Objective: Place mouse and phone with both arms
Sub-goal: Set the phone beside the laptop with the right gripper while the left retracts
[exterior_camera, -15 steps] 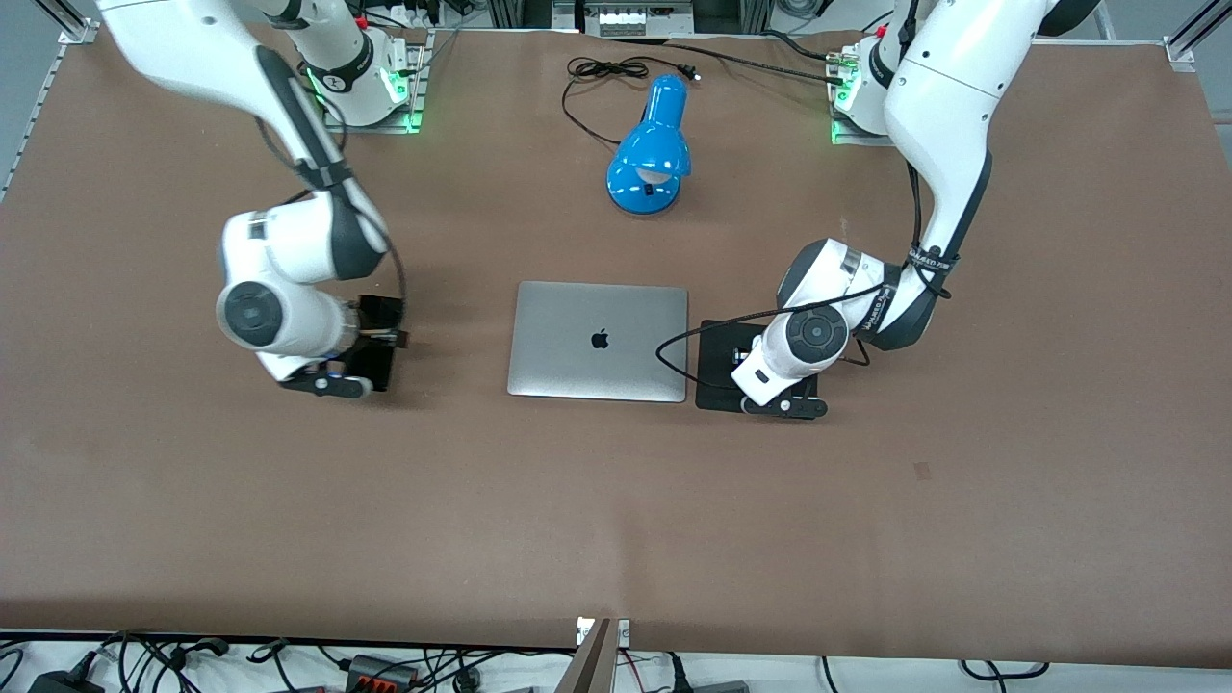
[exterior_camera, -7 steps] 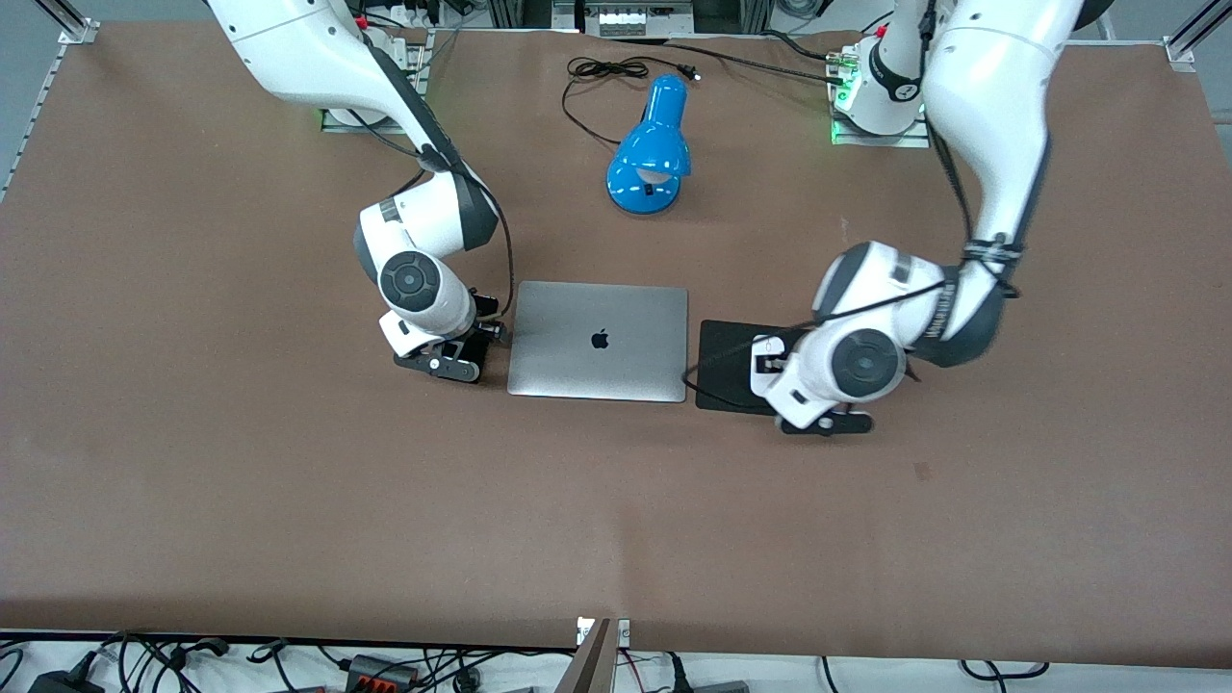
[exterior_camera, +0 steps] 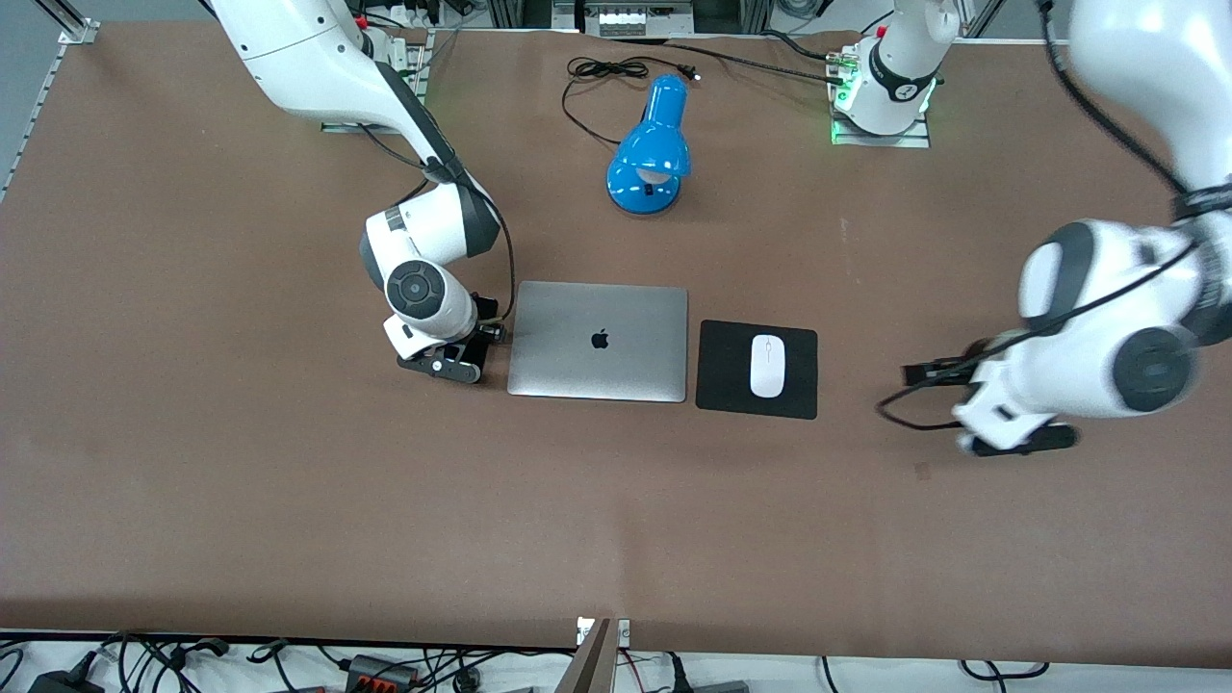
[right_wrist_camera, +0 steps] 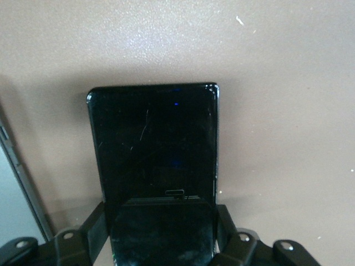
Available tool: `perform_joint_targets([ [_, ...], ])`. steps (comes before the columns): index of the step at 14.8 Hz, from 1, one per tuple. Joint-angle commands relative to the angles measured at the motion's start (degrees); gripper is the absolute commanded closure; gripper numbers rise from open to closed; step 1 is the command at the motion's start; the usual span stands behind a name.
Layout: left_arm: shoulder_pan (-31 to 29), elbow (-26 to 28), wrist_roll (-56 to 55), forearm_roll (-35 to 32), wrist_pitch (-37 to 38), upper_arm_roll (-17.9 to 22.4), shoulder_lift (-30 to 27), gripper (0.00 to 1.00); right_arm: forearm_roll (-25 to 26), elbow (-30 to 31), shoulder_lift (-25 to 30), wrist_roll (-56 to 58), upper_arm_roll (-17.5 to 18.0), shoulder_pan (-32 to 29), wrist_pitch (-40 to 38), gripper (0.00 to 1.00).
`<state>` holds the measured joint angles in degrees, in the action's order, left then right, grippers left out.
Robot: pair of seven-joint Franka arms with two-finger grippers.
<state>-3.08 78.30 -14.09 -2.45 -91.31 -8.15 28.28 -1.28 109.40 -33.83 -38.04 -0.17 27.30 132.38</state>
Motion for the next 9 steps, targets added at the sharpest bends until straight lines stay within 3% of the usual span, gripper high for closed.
perform_joint_targets([
  [1, -2.5, 1.0, 1.3, 0.4, 3.1, -0.4, -6.6, 0.0, -0.7, 2.0, 0.9, -0.8, -0.3, 0.4, 1.3, 0.71],
  [3, -2.5, 0.8, 2.2, -0.1, 5.7, 0.1, -9.2, 0.0, -0.7, 2.0, 0.9, -1.3, -0.1, 0.6, 1.8, 0.71],
  [4, -2.6, 0.7, 2.3, -0.1, 7.1, 0.1, -10.5, 0.0, -0.7, 2.0, 1.0, -1.3, 0.0, 0.5, 1.8, 0.58],
  [5, -3.2, 0.6, 2.3, 0.6, 8.8, 0.2, -11.5, 0.0, -0.7, 1.9, 1.1, -1.9, 0.0, 0.4, 1.7, 0.04],
  [6, -3.8, 0.5, 2.3, 0.6, 10.9, 0.0, -11.7, 0.0, -0.7, 1.6, 1.4, -3.1, 0.0, 0.3, 1.4, 0.0],
  [9, -3.5, -4.1, 5.6, 0.6, 16.7, 0.7, -11.2, 0.0, -0.7, 1.5, 5.8, -2.1, -0.2, -0.1, 0.9, 0.0],
])
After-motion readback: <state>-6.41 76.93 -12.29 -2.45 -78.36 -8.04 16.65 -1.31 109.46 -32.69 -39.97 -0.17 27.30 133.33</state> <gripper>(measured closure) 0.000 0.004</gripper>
